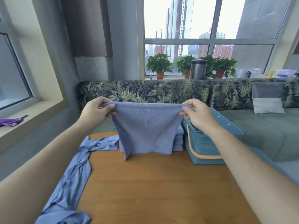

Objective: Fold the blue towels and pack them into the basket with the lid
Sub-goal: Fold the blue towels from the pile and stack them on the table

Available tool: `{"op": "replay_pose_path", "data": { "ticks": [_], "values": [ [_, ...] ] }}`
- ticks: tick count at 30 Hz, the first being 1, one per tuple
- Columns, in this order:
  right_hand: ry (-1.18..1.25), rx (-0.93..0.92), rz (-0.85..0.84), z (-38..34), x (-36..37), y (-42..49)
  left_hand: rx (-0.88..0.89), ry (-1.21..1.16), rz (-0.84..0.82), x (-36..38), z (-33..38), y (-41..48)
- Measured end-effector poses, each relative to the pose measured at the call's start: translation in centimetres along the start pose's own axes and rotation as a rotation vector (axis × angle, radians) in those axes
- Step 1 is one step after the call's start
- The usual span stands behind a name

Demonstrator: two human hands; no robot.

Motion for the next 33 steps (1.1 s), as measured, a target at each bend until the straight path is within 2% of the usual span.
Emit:
{"op": "replay_pose_path", "data": {
  "ticks": [6,10,12,17,23,25,28,30,33],
  "values": [
    [-0.05,0.146,-0.219,9.2,1.6,-10.0,-0.098,0.107,-0.146,0.4,-10.3,-10.2],
    [-0.123,0.218,-0.263,16.3,3.1,-18.6,-0.226,0.277,-0.241,1.0,-19.0,-18.2],
    [-0.11,0.245,-0.27,18.3,3.6,-21.7,-0.236,0.347,-0.246,1.0,-21.6,-20.5],
    [-0.139,0.183,-0.23,19.0,3.1,-23.6,-0.098,0.388,-0.193,1.0,-21.5,-22.5],
    [-0.163,0.049,-0.256,18.7,3.3,-23.6,-0.076,0.311,-0.199,0.7,-21.3,-22.9],
    [-0.26,-0.036,-0.196,18.5,3.6,-23.3,0.055,0.458,-0.224,1.4,-20.9,-22.7],
    [-0.49,-0.226,-0.133,16.3,5.6,-22.4,0.345,0.647,-0.242,3.9,-19.0,-22.4],
    [-0.606,-0.227,-0.23,15.5,8.4,-22.0,0.391,0.738,-0.327,6.7,-18.8,-22.3],
    [-0.742,-0.124,-0.508,15.8,12.6,-22.2,0.251,0.806,-0.535,10.3,-20.1,-22.1]
  ]
}}
Point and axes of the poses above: each hand's wrist, its own y-axis towards the middle knuckle, its own x-axis out of the palm, z = x × y, the point moved 4 cm from there along y, towards the middle knuckle, and after that the axes turned 11 degrees about z, right-handed, at the moved point
